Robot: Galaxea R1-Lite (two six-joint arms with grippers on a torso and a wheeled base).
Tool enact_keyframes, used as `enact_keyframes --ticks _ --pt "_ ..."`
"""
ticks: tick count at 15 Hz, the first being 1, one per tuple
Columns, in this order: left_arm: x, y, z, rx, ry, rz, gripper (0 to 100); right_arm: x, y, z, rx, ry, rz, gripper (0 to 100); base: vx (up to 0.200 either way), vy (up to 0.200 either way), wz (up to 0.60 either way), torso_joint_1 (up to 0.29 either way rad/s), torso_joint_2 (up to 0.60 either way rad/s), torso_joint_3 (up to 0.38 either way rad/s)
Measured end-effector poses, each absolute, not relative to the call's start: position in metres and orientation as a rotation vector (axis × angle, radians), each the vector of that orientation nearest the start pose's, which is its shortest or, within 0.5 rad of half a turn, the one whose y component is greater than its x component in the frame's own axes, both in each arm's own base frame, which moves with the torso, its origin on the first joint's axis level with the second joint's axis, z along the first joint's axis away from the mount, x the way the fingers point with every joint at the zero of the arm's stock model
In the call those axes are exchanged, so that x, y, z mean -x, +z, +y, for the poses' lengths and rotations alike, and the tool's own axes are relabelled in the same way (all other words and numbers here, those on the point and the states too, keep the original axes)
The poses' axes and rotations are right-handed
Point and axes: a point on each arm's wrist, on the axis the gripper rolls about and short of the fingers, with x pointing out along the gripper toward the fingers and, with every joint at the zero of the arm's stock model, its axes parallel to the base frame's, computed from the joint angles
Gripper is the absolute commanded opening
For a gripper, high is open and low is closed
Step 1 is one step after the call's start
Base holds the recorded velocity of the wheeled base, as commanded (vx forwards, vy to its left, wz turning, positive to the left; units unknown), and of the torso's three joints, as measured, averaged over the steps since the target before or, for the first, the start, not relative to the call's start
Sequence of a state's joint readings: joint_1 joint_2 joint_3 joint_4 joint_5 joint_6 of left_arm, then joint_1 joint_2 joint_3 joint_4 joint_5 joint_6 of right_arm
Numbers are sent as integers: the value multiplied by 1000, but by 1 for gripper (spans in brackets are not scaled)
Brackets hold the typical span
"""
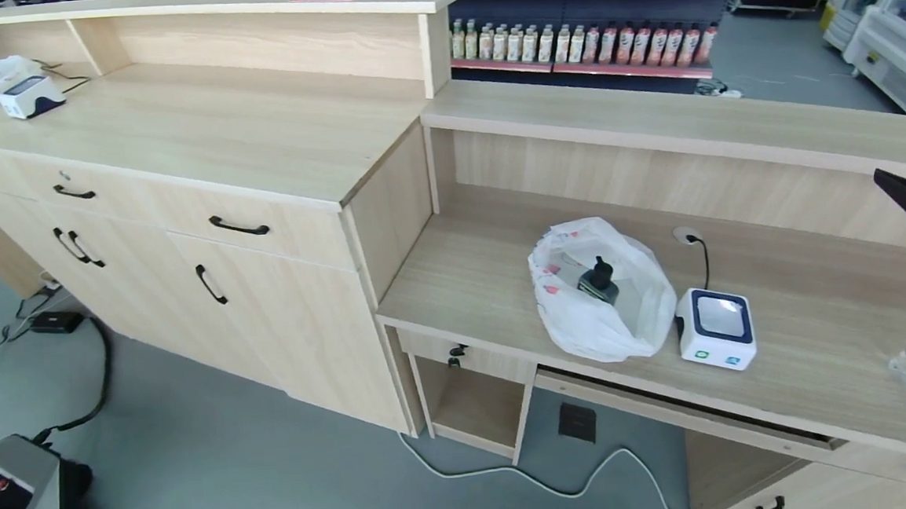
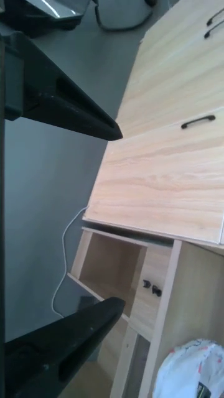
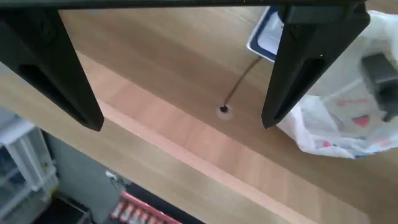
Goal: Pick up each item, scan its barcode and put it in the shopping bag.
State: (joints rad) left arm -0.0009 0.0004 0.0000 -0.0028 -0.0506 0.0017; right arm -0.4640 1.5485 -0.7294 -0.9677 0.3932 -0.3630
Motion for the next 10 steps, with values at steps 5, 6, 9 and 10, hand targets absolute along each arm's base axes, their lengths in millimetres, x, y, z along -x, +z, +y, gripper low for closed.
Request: enact_keyframes --ticks 5,6,9,10 --pt "23 76 -1 -2 -51 -2 100 -236 222 -118 375 -277 23 100 0 0 -600 3 3 4" --pt "23 76 -1 -2 -51 -2 100 -236 213 -125 373 -297 43 100 0 0 -600 2 7 2" --pt "23 76 -1 -2 -51 -2 100 -238 186 -149 368 -342 104 100 0 0 -200 2 1 -1" --pt "23 76 -1 -2 -51 -2 100 -239 177 -157 365 -347 131 100 0 0 0 0 0 0"
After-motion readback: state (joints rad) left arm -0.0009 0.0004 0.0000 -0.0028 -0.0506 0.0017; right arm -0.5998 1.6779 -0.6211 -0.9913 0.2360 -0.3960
